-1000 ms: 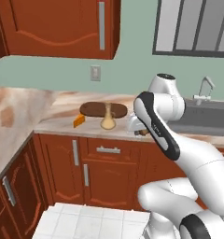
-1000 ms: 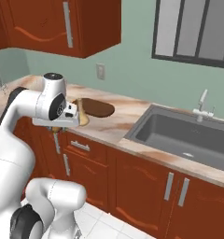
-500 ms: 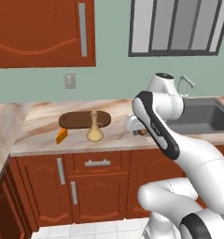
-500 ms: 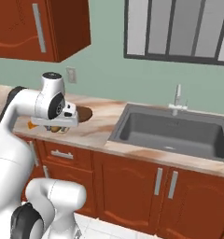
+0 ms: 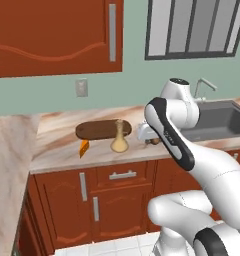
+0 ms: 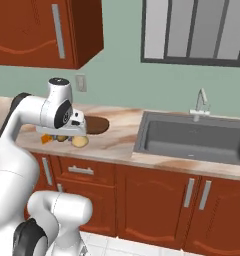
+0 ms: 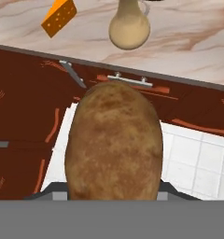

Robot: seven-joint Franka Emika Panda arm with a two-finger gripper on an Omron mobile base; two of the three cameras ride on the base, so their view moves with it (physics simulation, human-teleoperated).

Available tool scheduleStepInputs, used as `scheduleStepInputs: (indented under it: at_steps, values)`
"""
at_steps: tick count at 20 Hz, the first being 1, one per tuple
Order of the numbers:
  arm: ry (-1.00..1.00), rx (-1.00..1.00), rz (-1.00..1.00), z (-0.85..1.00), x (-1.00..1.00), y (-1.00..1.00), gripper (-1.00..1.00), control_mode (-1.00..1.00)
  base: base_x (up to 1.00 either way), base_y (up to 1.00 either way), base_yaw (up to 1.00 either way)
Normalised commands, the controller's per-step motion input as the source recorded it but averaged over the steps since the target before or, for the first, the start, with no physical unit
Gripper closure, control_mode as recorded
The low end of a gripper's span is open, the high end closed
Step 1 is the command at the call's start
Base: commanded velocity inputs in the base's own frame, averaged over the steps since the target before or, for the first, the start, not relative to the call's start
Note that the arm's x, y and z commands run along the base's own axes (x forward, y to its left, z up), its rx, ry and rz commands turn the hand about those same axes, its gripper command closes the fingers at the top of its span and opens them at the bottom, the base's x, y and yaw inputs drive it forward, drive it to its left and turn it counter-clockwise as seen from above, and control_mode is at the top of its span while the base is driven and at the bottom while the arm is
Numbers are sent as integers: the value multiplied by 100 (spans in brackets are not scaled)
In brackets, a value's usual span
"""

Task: Retrieve the reheated potato from the microwave, then place the potato, cheese, and condiment on the cutting board.

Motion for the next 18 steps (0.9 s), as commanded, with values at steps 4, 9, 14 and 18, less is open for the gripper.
scheduleStepInputs:
  at_steps: [4, 9, 14, 18]
  values:
    - [0, 0, 0, 0, 0, 0, 100, 100, 39, 62, -23]
    - [0, 0, 0, 0, 0, 0, 100, 100, 34, 56, -20]
    - [0, 0, 0, 0, 0, 0, 100, 100, 31, 57, -16]
    - [0, 0, 0, 0, 0, 0, 100, 100, 9, 54, -1]
